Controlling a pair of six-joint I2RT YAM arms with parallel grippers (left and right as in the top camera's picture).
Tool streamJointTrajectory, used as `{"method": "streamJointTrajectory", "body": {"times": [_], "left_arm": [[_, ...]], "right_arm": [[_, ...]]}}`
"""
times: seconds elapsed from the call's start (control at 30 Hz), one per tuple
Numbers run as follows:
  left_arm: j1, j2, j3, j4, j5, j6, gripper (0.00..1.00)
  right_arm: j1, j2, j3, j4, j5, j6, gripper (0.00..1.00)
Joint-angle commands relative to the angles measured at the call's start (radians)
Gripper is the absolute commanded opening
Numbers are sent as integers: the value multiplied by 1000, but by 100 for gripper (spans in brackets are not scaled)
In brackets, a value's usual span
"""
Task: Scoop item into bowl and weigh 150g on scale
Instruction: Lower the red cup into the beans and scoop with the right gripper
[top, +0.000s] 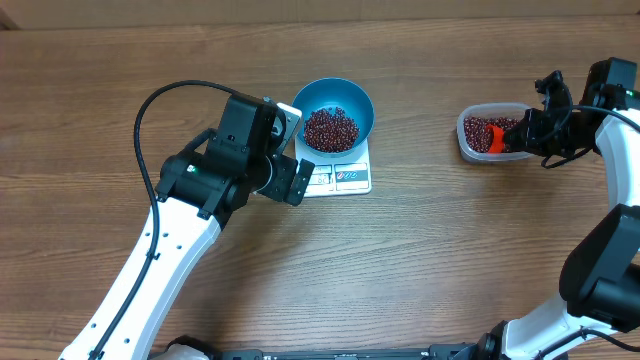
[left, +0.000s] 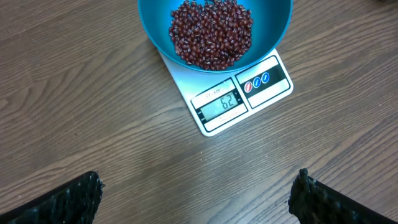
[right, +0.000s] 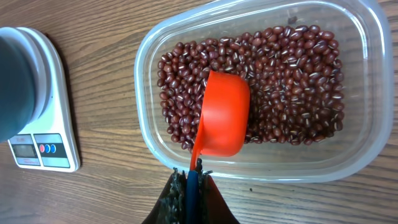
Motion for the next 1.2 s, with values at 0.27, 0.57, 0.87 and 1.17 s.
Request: {"method": "streamJointTrajectory", "body": {"times": [0.27, 0.57, 0.87, 1.17], "left_arm": [[-1, 8, 13, 2, -3, 19, 99], [-1, 8, 13, 2, -3, 19, 100], [-1, 8, 13, 2, -3, 19, 99], [-1, 8, 13, 2, -3, 19, 99]], "right_arm": [[-2, -16, 5, -18, -77, 3, 4], [-2, -13, 5, 12, -85, 82, 4], [-2, -9, 5, 44, -84, 131, 4], [-3, 30, 5, 49, -85, 131, 4]]}}
